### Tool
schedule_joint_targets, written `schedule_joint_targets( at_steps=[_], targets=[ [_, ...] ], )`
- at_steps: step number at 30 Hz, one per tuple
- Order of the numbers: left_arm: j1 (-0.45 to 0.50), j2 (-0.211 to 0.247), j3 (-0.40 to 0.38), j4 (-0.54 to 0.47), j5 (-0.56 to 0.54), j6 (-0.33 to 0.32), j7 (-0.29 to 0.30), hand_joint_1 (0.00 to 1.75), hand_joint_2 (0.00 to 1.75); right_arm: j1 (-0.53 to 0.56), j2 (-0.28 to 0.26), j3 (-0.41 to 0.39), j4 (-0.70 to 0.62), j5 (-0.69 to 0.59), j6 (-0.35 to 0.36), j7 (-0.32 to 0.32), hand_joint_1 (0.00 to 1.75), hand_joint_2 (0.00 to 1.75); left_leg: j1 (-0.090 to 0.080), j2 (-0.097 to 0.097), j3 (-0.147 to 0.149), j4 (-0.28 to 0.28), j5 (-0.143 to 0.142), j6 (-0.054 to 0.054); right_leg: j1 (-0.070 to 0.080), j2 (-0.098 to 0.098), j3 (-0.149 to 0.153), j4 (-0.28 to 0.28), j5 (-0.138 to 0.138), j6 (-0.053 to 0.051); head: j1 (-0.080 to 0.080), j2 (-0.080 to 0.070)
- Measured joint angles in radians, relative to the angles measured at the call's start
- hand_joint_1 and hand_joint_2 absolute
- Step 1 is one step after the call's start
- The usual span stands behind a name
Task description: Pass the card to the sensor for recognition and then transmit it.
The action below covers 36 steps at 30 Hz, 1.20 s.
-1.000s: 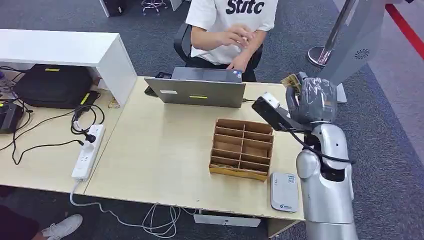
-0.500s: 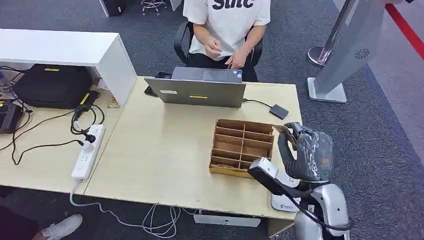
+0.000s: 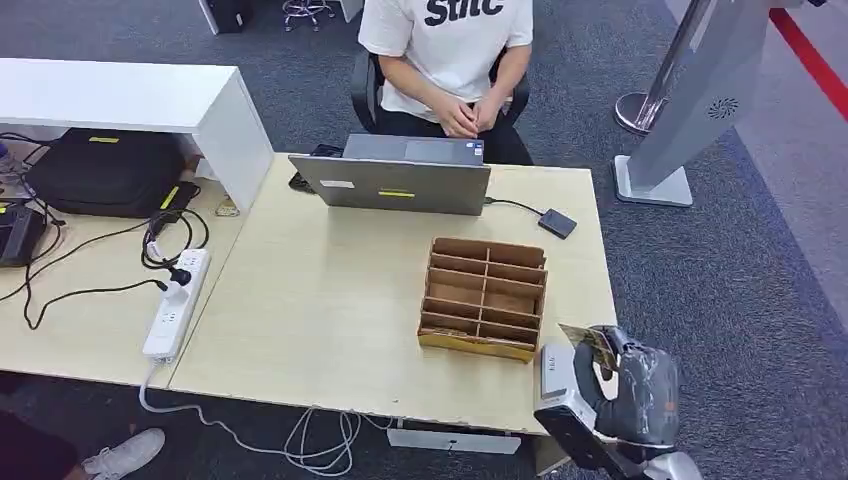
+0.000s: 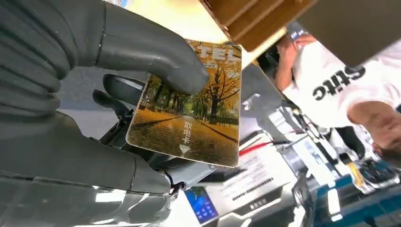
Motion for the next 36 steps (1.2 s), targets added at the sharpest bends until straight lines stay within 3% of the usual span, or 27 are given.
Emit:
schedule_joint_targets(
  at_steps=[21, 36],
  targets=[
    [0.0, -0.009, 0.0, 0.0, 0.01, 0.053, 0.023, 0.0, 1.75, -0.047, 0.017, -0.131, 0.286, 0.069, 0.021, 0.018, 1.75, 1.75, 0.0, 0.0, 0.0, 0.0, 0.0, 0.0, 0.0, 0.0, 0.0, 0.0, 0.0, 0.0, 0.0, 0.0],
    [0.0, -0.017, -0.012, 0.0, -0.031, 0.094, 0.057, 0.0, 1.75, -0.078, 0.031, -0.162, 0.351, 0.122, 0.011, 0.011, 1.75, 1.75, 0.0, 0.0, 0.0, 0.0, 0.0, 0.0, 0.0, 0.0, 0.0, 0.0, 0.0, 0.0, 0.0, 0.0]
  ],
)
